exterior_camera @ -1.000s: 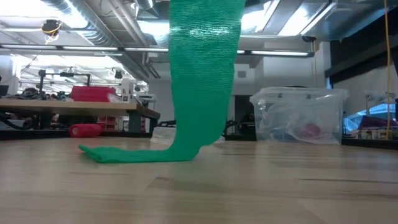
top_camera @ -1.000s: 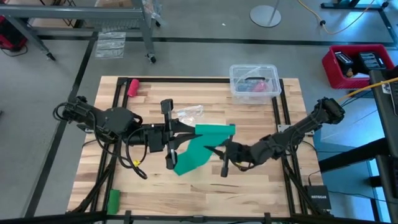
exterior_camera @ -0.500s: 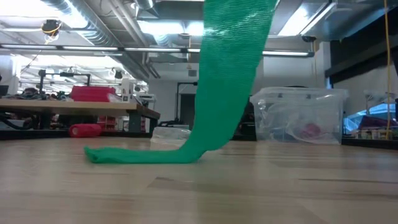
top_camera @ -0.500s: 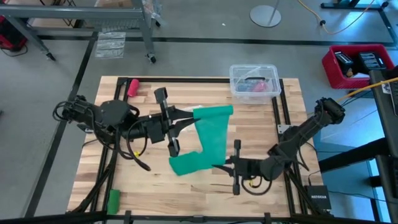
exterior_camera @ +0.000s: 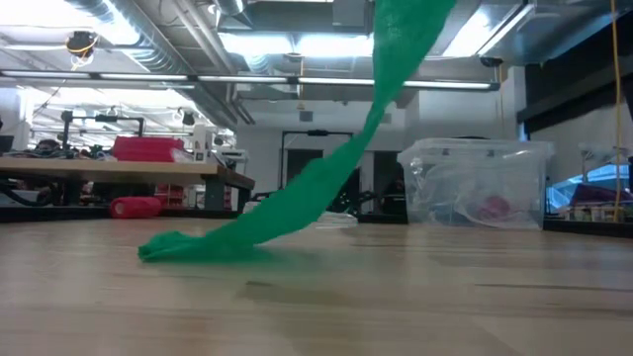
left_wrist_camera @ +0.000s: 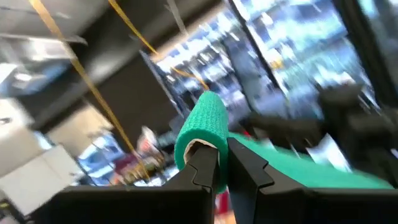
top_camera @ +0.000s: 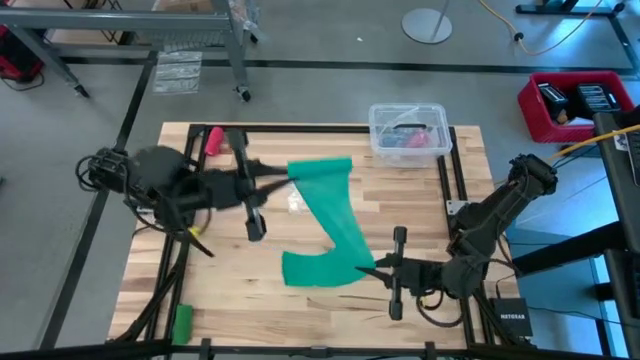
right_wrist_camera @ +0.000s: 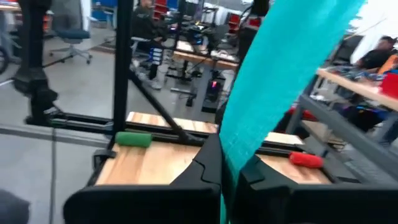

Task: Roll bandage
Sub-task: Roll the green bandage

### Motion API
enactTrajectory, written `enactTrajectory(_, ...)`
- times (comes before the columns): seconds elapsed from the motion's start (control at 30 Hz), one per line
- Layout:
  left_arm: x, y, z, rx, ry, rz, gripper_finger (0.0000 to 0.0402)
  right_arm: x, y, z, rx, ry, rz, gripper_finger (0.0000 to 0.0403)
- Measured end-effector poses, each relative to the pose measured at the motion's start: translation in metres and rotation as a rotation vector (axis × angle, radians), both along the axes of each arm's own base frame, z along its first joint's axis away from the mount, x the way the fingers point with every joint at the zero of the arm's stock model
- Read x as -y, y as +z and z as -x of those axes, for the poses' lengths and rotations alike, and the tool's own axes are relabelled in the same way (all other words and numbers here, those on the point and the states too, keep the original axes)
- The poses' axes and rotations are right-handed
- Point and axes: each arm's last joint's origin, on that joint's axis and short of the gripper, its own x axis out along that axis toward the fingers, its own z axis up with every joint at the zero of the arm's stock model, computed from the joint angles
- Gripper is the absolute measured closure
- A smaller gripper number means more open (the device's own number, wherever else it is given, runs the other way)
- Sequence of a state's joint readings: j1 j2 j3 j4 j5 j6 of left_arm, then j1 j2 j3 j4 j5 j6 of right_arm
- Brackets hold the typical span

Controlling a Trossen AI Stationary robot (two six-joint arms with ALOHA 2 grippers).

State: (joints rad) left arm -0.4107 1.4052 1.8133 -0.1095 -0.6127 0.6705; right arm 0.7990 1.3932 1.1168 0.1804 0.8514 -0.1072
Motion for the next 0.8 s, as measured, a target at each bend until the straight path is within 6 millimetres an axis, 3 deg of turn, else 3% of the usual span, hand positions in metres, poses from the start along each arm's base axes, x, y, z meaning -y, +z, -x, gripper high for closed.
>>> enactTrajectory(0.13, -0.002, 0.013, 0.004, 0.107, 0.040, -0.064, 0.0385, 0.000, -0.005, -0.008, -0.017, 0.067, -0.041, 0.0402)
enactTrajectory(0.27, -0.008, 0.013, 0.003, 0.087, 0.125, -0.125, 0.0385, -0.003, -0.009, -0.010, -0.035, 0.126, -0.049, 0.0402)
enactTrajectory(0.63, -0.020, -0.011, -0.008, -0.146, 0.200, -0.196, 0.0385, -0.006, -0.005, -0.010, -0.006, 0.241, -0.107, 0.0403)
enactTrajectory(0.8, -0.027, -0.021, -0.014, -0.215, 0.273, -0.217, 0.0385, -0.011, 0.010, -0.009, 0.035, 0.301, -0.137, 0.0403)
